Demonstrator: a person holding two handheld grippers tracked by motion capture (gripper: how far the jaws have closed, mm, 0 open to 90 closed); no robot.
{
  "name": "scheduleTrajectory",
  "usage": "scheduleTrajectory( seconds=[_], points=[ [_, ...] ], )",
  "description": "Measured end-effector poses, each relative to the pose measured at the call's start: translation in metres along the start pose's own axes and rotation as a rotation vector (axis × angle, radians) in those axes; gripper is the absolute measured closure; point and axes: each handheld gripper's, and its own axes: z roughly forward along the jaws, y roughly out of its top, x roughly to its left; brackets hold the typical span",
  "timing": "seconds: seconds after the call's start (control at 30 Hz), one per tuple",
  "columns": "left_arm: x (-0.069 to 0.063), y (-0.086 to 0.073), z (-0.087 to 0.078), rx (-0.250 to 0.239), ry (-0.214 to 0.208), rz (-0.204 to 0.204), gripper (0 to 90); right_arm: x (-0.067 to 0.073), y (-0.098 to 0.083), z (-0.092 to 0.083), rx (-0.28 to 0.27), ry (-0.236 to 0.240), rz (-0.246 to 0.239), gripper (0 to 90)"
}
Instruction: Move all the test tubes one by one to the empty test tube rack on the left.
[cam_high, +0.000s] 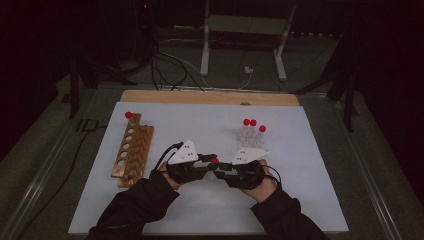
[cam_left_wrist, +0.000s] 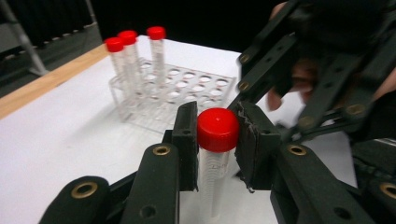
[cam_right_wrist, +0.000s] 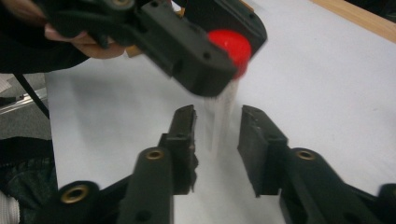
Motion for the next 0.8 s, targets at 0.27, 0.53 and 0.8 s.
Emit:
scheduleTrajectory(
  seconds=[0.27,0.53,0.8],
  points=[
    [0.009,0.003,-0.017,-0.014,0.037,-0.016,71.8,-0.003,0.001,-0.013,-0.043,-0.040,0.023,50.8],
    [0.018,0.010,-0.036,-0.027,0.081,-0.010,71.9,-0.005,-0.002,-0.020,-0.079,-0.056,0.051,36.4],
    [0.031,0.013,-0.056,-0.037,0.131,-0.023,71.9,-0.005,-0.001,-0.023,-0.102,-0.078,0.071,15.5]
  ],
)
